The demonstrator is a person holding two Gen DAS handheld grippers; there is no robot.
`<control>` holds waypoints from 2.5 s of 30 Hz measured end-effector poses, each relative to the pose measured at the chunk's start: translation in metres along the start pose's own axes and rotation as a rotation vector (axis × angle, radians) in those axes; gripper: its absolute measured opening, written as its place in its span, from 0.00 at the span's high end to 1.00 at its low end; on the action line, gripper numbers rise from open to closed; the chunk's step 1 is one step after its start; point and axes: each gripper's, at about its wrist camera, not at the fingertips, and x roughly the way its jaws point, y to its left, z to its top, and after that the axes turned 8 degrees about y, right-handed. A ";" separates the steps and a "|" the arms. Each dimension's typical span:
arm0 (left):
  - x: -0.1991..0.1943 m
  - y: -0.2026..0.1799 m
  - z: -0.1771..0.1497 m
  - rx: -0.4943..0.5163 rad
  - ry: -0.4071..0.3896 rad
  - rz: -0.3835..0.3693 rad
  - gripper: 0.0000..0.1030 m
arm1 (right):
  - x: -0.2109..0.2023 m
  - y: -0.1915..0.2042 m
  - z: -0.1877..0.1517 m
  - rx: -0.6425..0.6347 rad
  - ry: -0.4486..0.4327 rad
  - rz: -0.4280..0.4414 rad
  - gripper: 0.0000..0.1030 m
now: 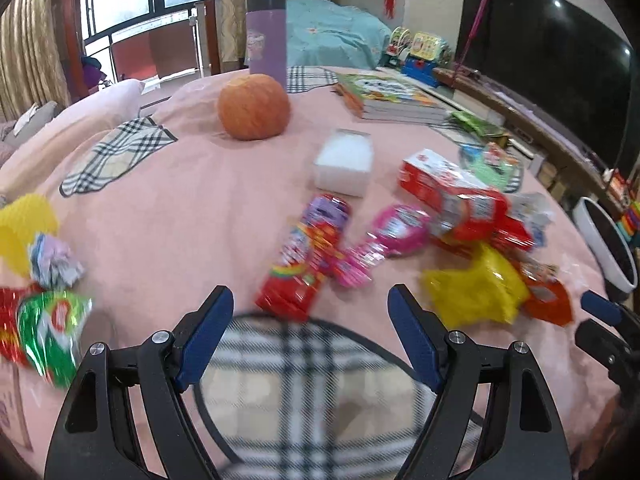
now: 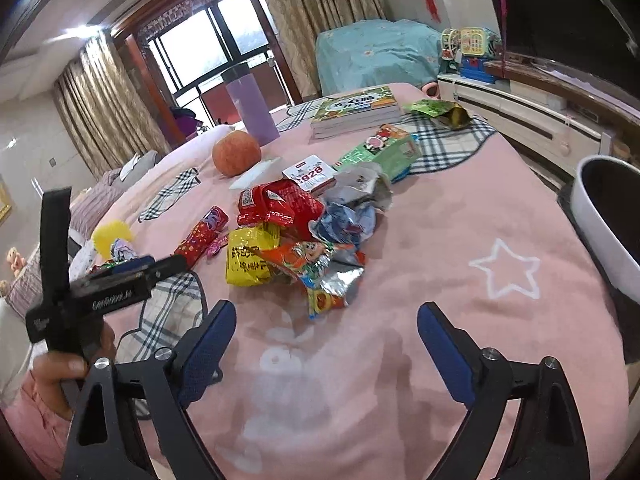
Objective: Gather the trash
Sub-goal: 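Grasp the red Skittles tube with the left tool while the right tool grasps the orange snack wrapper, then carry the tube and wrapper over the bin and open both tools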
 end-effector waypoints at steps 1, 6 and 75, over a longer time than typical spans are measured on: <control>0.004 0.002 0.004 0.002 0.006 0.005 0.21 | 0.004 0.002 0.002 -0.006 0.003 -0.004 0.14; 0.027 0.007 0.012 0.011 0.052 0.039 0.21 | 0.021 0.004 0.010 -0.011 0.026 -0.011 0.25; -0.045 -0.263 -0.022 0.359 -0.010 -0.429 0.65 | -0.126 -0.154 -0.030 0.272 -0.195 -0.152 0.81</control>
